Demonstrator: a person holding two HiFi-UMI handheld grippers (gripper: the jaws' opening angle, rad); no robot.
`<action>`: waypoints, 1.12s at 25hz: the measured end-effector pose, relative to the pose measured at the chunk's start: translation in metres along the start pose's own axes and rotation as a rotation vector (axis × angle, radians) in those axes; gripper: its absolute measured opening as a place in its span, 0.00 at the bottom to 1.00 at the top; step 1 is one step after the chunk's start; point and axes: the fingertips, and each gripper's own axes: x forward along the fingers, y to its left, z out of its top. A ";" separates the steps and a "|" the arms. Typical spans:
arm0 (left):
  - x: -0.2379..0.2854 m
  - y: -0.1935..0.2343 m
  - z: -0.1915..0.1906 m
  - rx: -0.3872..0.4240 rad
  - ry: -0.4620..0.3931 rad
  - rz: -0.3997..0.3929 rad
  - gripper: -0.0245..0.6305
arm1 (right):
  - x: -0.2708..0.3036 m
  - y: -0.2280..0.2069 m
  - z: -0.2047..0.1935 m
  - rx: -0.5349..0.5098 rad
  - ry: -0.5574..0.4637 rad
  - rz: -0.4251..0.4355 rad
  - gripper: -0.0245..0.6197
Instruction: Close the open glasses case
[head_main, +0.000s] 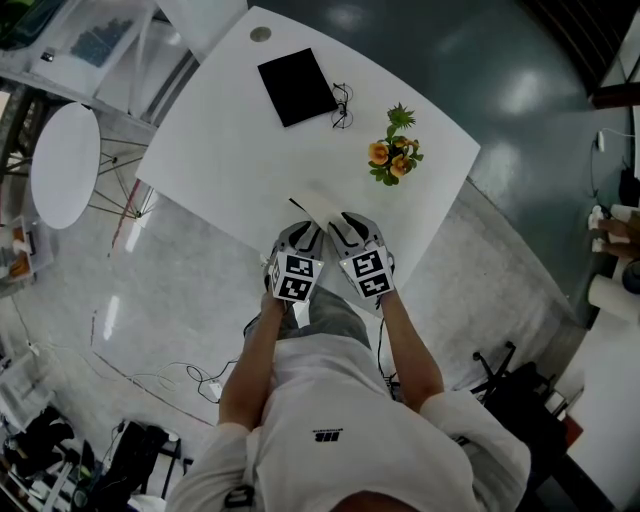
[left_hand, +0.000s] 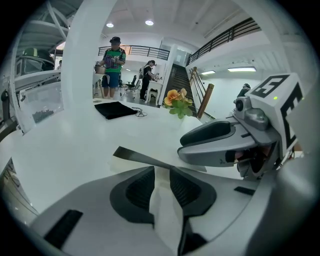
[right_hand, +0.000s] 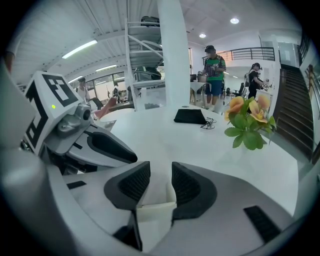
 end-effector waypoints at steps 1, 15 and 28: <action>0.000 0.000 -0.001 -0.001 0.001 0.000 0.20 | 0.000 0.000 0.000 -0.001 0.001 -0.001 0.25; 0.001 0.002 -0.014 0.000 0.028 0.001 0.20 | 0.004 0.008 -0.007 -0.014 0.014 -0.011 0.26; 0.002 0.004 -0.022 0.020 0.056 -0.022 0.21 | 0.008 0.010 -0.012 -0.007 0.023 -0.039 0.30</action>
